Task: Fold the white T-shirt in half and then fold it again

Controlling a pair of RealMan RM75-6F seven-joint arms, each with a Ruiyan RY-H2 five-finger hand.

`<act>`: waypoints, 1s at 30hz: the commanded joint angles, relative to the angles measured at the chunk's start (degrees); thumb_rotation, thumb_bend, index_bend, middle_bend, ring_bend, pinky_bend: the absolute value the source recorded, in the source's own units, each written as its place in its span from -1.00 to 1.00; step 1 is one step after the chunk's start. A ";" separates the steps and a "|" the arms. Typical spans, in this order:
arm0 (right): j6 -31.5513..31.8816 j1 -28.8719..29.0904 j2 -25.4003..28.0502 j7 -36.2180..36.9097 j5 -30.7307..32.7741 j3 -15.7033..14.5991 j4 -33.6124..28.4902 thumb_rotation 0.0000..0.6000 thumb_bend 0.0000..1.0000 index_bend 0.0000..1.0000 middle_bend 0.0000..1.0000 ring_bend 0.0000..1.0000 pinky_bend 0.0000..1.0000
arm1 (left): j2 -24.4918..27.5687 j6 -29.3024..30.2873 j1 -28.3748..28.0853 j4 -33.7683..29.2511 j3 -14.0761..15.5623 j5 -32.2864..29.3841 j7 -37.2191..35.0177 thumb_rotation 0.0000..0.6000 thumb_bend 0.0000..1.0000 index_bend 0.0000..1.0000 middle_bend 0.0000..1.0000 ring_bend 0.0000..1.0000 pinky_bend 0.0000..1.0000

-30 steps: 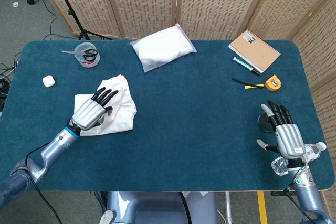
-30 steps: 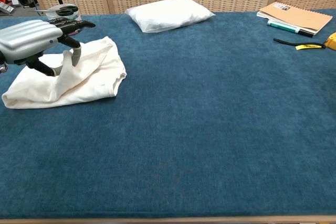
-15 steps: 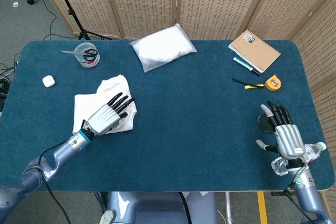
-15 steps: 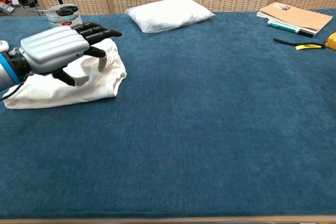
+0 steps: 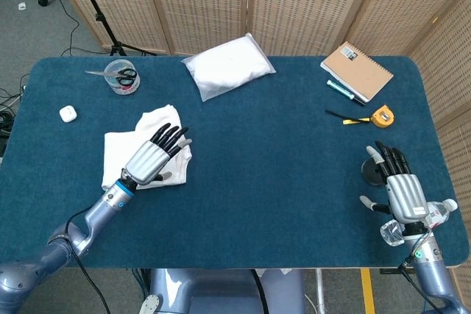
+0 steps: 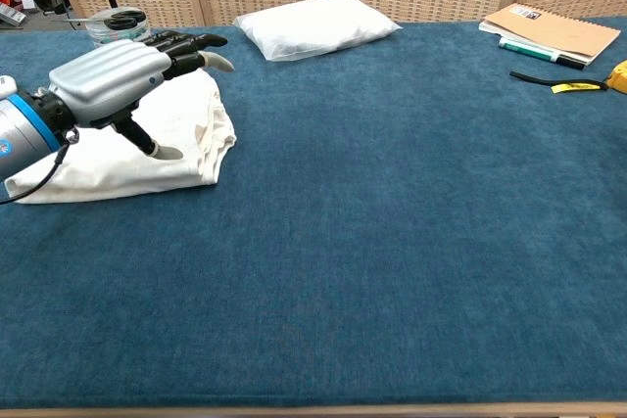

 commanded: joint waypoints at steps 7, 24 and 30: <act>0.11 -0.08 0.07 -0.10 -0.07 -0.06 -0.19 1.00 -1.00 -1.00 -1.00 -1.00 -1.00 | -4.49 -4.19 -0.35 2.86 -0.23 -1.77 -1.21 1.00 -0.80 -1.00 -1.00 -1.00 -1.00; 1.43 -0.59 1.44 -1.22 -0.83 -0.14 -2.00 1.00 -1.00 -1.00 -1.00 -1.00 -1.00 | 20.09 -1.12 5.27 -34.71 -5.78 -11.92 10.20 1.00 -1.00 -1.00 -1.00 -1.00 -1.00; 2.54 -1.09 1.63 -3.93 -0.34 0.38 -2.98 1.00 -1.00 -1.00 -1.00 -1.00 -1.00 | 32.46 -1.70 11.15 -50.90 -5.06 -19.42 17.36 1.00 -1.00 -1.00 -1.00 -1.00 -1.00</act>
